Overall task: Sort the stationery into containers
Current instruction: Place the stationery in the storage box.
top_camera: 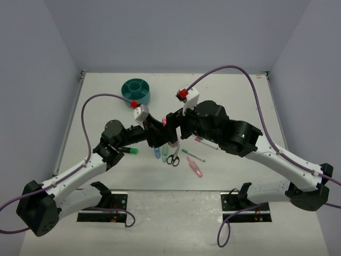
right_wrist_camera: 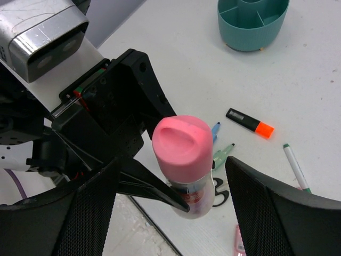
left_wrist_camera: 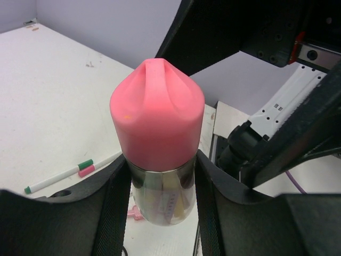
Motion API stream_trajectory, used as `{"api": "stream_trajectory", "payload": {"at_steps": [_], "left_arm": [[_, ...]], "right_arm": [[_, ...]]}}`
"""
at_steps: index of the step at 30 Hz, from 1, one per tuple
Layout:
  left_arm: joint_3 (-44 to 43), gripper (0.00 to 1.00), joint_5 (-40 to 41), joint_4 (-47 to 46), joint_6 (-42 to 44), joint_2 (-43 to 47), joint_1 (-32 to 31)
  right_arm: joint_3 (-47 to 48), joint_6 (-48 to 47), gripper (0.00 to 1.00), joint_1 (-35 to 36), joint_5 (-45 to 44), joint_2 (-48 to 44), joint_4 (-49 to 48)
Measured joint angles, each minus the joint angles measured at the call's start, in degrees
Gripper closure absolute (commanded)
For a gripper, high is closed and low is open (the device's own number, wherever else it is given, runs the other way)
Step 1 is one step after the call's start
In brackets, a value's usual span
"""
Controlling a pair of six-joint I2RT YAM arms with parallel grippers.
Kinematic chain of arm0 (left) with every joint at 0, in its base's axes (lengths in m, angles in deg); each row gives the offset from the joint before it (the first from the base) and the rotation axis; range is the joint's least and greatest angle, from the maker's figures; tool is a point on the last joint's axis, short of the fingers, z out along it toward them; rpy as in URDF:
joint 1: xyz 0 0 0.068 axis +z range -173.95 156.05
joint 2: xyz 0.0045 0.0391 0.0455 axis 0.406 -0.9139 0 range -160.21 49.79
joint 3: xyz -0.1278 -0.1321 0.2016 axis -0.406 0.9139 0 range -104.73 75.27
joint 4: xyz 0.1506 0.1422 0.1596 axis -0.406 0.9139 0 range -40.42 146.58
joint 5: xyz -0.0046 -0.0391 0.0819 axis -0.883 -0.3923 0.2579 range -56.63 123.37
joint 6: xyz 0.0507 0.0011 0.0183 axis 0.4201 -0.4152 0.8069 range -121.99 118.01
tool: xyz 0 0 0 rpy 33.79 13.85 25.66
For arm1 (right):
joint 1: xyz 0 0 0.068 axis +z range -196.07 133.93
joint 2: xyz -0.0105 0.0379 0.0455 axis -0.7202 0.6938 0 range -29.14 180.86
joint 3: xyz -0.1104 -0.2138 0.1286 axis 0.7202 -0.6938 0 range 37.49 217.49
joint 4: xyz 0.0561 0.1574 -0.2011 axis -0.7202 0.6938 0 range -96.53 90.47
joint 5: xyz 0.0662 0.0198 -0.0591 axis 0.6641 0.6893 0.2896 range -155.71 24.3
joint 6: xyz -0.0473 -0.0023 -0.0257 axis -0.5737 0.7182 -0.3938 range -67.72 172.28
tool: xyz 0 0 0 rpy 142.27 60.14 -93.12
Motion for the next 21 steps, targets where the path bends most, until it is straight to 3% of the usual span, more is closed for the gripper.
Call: {"api": "stream_trajectory", "payload": {"at_steps": [5, 9, 15, 21], "left_arm": [[-0.3, 1.0, 6.6, 2.9, 0.9, 0.2, 0.0], [-4.0, 1.0, 17.6, 10.2, 2.6, -1.8, -0.1], [-18.1, 1.0, 39.0, 19.9, 4.0, -11.7, 0.1], [-34.9, 1.0, 55.5, 25.1, 3.8, -26.4, 7.4]], "right_arm": [[-1.4, 2.3, 0.01, 0.1, -4.0, -2.4, -0.1], [-4.4, 3.9, 0.01, 0.0, -8.9, -9.5, 0.0], [-11.1, 4.8, 0.01, 0.0, -14.8, -24.5, -1.8], [-18.9, 5.0, 0.01, 0.0, -15.0, -27.4, -2.7]]}}
